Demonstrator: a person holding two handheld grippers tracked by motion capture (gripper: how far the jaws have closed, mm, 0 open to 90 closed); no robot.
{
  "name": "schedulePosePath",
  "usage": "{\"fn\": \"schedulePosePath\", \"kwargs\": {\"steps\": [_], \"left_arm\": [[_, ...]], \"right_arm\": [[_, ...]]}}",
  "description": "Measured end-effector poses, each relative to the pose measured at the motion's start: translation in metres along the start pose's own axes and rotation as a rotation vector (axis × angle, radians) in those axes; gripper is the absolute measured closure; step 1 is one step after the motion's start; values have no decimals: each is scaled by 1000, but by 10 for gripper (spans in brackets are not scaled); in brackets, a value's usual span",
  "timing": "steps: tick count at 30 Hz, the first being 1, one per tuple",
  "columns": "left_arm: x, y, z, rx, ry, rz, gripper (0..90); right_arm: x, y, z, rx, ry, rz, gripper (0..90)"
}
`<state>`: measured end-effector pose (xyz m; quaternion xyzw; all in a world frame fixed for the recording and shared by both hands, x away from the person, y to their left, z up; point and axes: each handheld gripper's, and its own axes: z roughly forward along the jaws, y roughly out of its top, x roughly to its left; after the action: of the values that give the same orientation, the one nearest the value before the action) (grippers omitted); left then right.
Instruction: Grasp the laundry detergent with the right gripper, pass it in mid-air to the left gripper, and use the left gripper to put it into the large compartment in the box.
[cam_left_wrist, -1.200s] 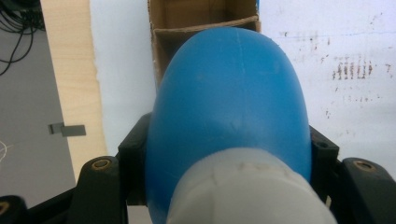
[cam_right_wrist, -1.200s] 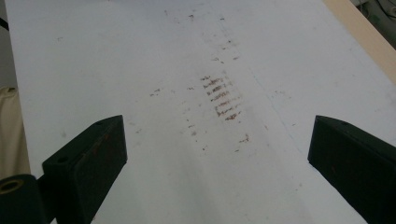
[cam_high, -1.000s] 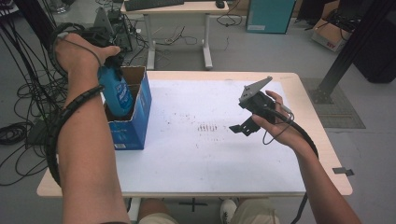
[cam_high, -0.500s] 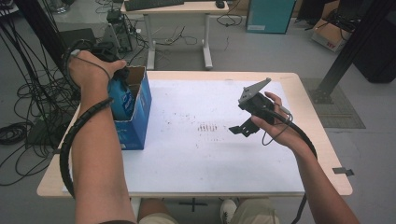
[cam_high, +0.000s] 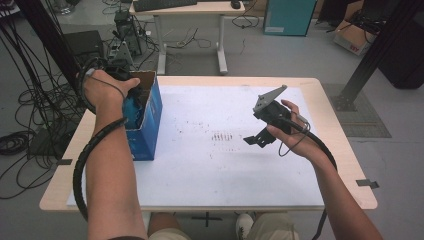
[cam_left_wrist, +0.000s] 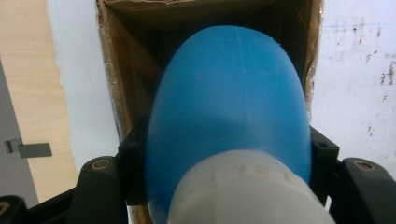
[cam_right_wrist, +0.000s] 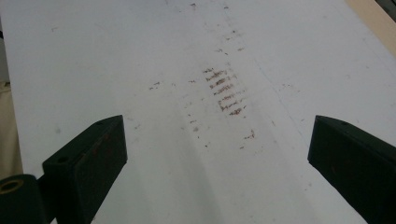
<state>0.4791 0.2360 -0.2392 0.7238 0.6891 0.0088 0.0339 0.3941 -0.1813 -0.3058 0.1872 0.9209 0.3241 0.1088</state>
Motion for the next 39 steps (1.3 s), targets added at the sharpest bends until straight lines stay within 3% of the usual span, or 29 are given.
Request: {"fn": "schedulePosePath", "kwargs": {"steps": [31,39], "left_arm": [[-2,-5,37,1,4,15,372],[-2,-7,38,-3,0,17,372]], "right_arm": [[1,-2,5,11,4,-1,45],[0,0,5,15,1,-3,45]]}}
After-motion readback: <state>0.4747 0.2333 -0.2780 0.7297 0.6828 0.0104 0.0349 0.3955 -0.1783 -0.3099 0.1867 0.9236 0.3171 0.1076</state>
